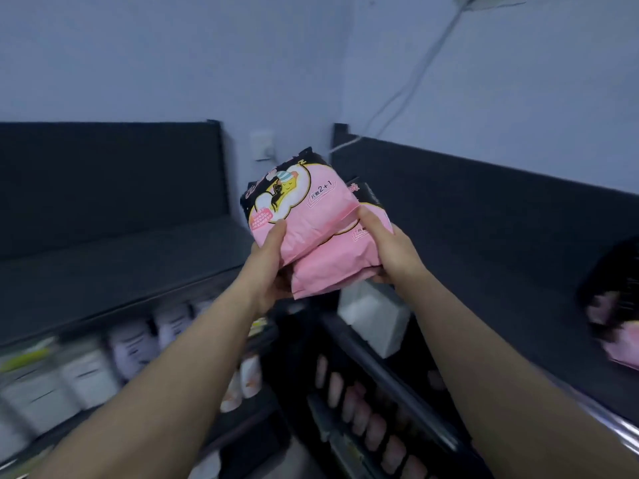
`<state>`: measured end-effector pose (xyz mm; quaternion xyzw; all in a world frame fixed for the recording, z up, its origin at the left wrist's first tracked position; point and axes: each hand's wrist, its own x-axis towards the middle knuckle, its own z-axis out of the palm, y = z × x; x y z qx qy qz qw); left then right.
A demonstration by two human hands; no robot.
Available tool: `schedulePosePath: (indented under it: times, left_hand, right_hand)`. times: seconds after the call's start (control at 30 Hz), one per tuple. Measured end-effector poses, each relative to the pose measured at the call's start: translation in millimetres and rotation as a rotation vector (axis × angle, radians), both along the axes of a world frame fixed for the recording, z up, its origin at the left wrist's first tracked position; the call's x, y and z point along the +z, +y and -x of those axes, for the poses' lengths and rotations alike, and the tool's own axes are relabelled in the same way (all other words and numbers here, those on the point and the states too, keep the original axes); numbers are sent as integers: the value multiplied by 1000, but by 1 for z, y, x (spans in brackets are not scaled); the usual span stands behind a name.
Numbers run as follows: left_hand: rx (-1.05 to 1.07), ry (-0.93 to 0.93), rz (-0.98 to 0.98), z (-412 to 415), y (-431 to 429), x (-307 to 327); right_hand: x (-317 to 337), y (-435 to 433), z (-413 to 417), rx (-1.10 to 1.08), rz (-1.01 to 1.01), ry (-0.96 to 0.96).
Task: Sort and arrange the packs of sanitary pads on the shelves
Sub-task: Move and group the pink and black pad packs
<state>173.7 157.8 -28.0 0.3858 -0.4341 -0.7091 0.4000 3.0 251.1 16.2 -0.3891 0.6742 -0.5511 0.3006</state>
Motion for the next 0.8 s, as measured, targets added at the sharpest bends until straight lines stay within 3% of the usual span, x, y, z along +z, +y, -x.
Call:
schedulePosePath:
  times: [0.43,0.8]
  left_hand:
    - [598,-16,12,-313,55,1]
    - [845,-2,-40,-553,87,4]
  right_hand:
    - [6,-63,-288,588,46,86]
    - [6,-76,-539,853,-20,27]
